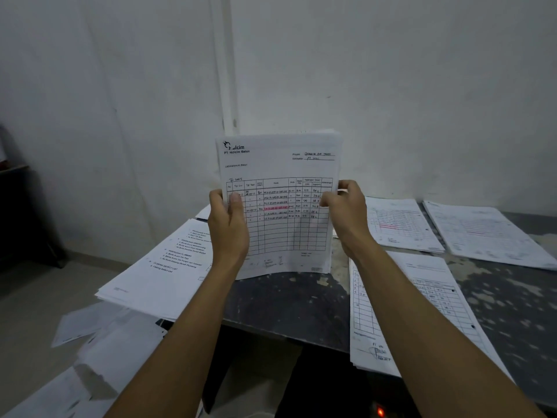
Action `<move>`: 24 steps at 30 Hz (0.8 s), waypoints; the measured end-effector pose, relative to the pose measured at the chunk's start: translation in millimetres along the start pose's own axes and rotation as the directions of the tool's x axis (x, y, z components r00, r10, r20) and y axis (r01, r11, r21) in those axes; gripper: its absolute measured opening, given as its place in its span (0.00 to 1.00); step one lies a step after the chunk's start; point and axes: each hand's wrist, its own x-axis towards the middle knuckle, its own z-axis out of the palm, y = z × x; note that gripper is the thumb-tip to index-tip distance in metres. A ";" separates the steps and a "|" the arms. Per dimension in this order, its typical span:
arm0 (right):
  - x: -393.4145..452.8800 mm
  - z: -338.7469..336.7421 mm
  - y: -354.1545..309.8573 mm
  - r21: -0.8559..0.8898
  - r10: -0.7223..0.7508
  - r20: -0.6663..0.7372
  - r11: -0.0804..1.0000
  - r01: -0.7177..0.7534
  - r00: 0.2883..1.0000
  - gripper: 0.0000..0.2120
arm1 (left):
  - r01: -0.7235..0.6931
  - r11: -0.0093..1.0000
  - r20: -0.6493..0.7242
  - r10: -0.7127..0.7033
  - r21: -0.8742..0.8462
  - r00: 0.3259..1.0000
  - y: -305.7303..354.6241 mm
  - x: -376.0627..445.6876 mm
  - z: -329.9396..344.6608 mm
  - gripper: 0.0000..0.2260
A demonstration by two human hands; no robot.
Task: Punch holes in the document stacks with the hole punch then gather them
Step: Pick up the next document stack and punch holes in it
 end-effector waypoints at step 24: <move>-4.6 4.9 -68.5 -0.461 -0.746 -0.062 0.611 0.643 0.663 0.34 | -0.045 0.999 0.037 0.046 -0.025 0.998 -0.6 -0.9 -4.1 0.06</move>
